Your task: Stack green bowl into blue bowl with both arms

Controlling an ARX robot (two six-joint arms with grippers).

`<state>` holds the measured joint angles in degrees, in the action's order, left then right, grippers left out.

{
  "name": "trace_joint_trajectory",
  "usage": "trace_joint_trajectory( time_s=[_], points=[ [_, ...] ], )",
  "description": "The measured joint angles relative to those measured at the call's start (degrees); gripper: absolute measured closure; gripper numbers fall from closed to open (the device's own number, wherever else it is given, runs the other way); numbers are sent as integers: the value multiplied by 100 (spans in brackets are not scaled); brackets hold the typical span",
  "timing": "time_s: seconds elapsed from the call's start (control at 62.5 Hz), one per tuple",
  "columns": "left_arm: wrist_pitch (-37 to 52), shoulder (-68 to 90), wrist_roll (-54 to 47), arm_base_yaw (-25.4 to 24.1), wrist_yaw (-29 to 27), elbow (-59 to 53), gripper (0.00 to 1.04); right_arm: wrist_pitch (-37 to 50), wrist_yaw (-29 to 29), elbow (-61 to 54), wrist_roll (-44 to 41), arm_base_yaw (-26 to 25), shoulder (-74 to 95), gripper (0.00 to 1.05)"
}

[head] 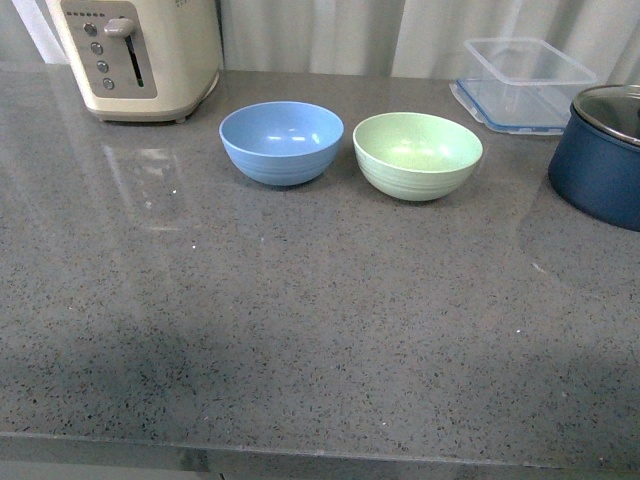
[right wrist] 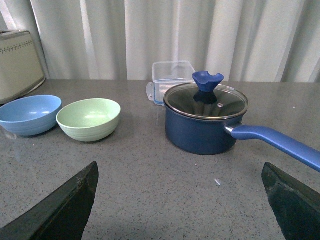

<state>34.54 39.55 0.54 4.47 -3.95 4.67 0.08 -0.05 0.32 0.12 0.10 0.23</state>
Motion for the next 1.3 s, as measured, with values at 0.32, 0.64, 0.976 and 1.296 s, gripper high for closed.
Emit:
trace_joint_trajectory(
  time_s=[0.32, 0.64, 0.976, 1.296],
  points=[
    [-667, -1134, -11, -437, 382, -345, 101, 0, 0, 0, 0, 0, 0, 10],
    [-1696, -2221, -11, -437, 382, -345, 101, 0, 0, 0, 0, 0, 0, 10],
    [-2319, -2841, -11, -437, 382, -345, 101, 0, 0, 0, 0, 0, 0, 10],
    [-3442, -3928, -11, -435, 389, -345, 101, 0, 0, 0, 2, 0, 0, 10]
  ],
)
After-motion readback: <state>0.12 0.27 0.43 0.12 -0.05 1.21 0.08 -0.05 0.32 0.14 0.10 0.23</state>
